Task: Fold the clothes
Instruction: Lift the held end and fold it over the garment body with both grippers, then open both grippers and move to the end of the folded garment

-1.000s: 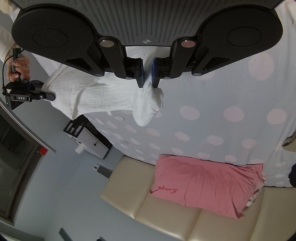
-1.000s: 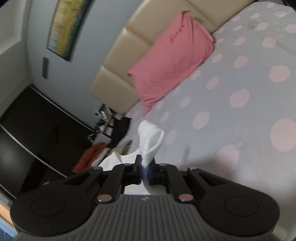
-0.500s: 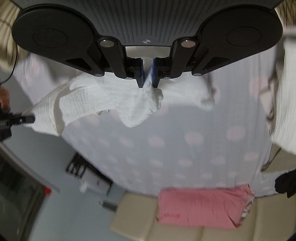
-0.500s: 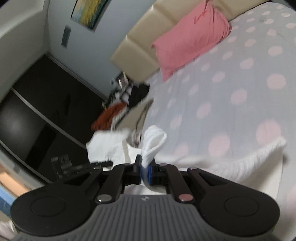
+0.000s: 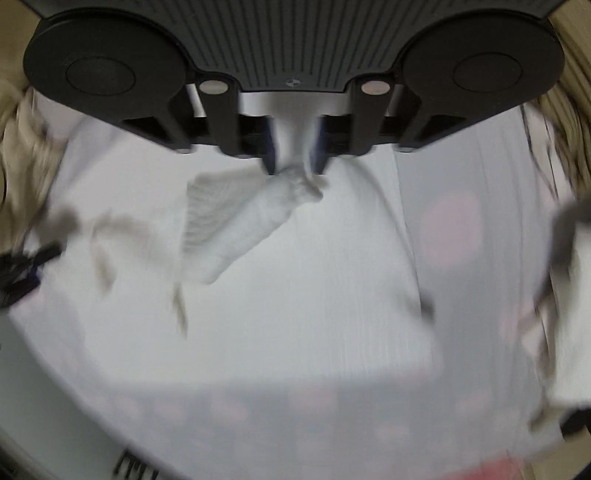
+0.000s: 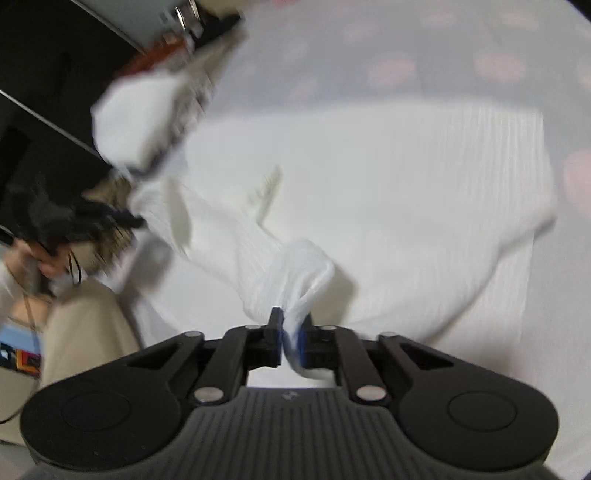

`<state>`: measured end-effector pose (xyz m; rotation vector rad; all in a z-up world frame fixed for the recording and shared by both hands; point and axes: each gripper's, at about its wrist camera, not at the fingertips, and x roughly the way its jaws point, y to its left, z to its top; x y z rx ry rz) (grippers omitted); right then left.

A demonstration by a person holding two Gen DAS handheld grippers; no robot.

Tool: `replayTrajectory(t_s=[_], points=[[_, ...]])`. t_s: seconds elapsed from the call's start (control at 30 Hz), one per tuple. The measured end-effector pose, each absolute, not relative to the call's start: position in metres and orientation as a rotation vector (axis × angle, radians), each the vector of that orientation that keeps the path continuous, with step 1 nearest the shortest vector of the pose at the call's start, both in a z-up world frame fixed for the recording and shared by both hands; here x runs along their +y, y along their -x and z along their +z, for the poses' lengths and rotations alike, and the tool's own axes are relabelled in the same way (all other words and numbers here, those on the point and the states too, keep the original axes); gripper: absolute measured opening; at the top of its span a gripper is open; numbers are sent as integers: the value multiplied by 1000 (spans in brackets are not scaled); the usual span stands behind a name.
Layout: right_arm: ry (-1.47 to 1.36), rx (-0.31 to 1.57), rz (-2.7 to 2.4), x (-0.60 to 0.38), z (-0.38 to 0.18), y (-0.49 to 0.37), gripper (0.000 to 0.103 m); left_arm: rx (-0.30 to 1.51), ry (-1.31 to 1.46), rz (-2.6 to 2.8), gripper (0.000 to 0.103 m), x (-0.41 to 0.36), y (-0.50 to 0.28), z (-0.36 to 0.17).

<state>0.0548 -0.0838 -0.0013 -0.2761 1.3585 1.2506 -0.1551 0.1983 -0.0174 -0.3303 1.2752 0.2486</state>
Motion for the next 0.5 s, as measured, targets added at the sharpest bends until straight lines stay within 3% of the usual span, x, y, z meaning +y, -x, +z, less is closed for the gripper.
replayTrajectory(t_s=[0.03, 0.1, 0.17, 0.23, 0.27, 0.5], points=[[316, 1374, 1229, -83, -6, -51, 48, 1330, 313, 242, 49, 194, 157, -23], [330, 1387, 1216, -87, -5, -48, 63, 1401, 259, 220, 50, 183, 164, -28], [311, 1393, 1212, -92, 2, -47, 64, 1426, 209, 213, 53, 173, 172, -25], [223, 1377, 1184, -108, 16, -53, 75, 1429, 198, 232, 54, 169, 178, -18], [174, 1358, 1157, -117, 24, -56, 75, 1409, 215, 249, 54, 170, 182, -12], [-78, 1125, 1068, -163, 74, -70, 81, 1046, 395, 446, 60, 191, 184, 35]])
